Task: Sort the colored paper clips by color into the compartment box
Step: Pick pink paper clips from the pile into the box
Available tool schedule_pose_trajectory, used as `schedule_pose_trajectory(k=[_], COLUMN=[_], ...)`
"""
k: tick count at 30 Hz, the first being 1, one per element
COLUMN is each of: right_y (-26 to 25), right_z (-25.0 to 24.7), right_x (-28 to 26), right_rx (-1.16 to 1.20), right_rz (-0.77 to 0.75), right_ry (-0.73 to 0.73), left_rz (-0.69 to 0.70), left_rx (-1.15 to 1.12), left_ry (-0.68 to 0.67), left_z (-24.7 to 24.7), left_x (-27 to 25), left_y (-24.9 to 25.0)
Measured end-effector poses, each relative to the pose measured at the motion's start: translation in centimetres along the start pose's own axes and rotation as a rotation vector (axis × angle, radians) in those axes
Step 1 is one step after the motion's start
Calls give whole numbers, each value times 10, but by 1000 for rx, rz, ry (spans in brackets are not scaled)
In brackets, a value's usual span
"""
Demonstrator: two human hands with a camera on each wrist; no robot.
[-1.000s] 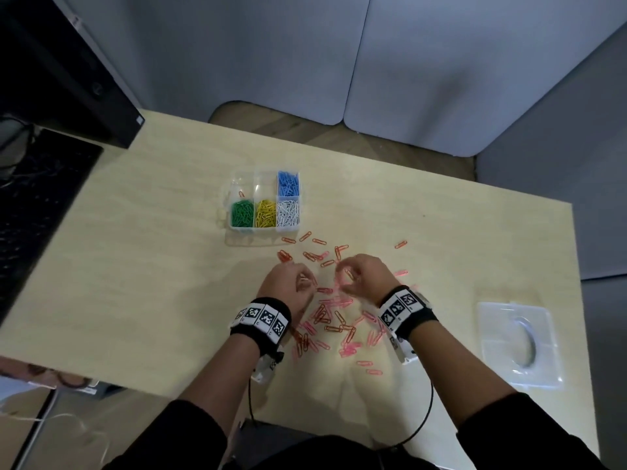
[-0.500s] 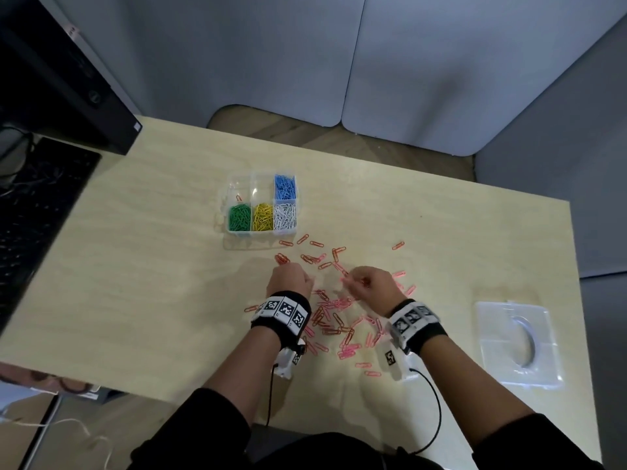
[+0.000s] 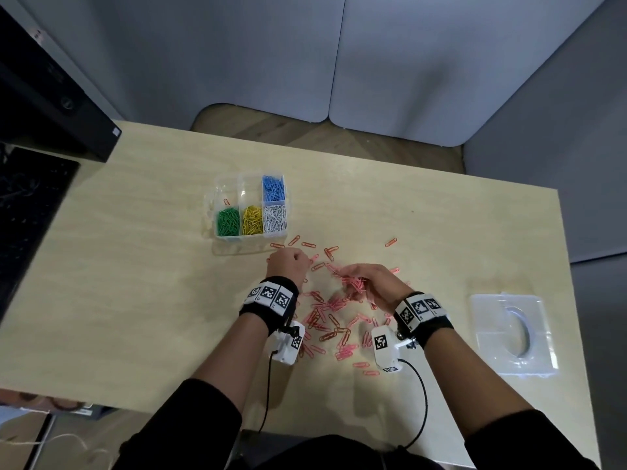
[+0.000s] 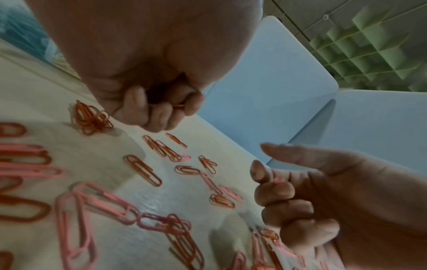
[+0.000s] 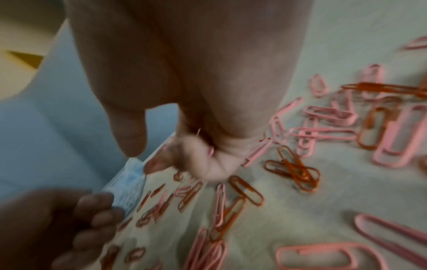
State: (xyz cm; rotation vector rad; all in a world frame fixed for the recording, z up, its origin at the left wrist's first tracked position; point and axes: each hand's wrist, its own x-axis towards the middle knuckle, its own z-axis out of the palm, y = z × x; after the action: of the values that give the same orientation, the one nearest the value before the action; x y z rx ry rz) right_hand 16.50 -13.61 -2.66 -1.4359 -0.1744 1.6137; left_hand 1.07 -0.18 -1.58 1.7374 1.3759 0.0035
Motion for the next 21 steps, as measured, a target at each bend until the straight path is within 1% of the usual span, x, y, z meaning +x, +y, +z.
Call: schedule_pose_trajectory(k=[2, 4, 5, 8, 9, 11, 13, 17, 19, 20, 21], right_y=[1, 2, 3, 5, 6, 7, 9, 14, 12, 10, 6], right_z=[4, 9, 13, 22, 23, 25, 29, 43, 42, 39, 34], right_x=[4, 9, 14, 26, 27, 25, 23, 31, 33, 32, 28], right_rx=[-215, -482, -571, -717, -753, -756, -774, -966, -1077, -1097, -1048], right_rz=[-55, -159, -214, -311, -322, -312, -279, -232, -222, -234, -258], right_ry=[109, 268, 341, 510, 560, 630, 644, 565, 507, 459, 401], left_rz=[-23, -10, -5, 55, 80, 128, 141, 113, 119, 132, 145], left_rx=[-36, -54, -50, 65, 113, 189, 189, 183, 194, 199, 197], left_ry=[75, 110, 118, 120, 107, 103, 105, 46, 3, -14, -27], left_z=[4, 7, 8, 10, 11, 13, 13, 11, 10, 9, 9], left_x=[7, 10, 10, 6, 4, 6, 7, 6, 6, 7, 8], left_y=[-1, 1, 2, 3, 2, -2, -1, 2, 3, 4, 4])
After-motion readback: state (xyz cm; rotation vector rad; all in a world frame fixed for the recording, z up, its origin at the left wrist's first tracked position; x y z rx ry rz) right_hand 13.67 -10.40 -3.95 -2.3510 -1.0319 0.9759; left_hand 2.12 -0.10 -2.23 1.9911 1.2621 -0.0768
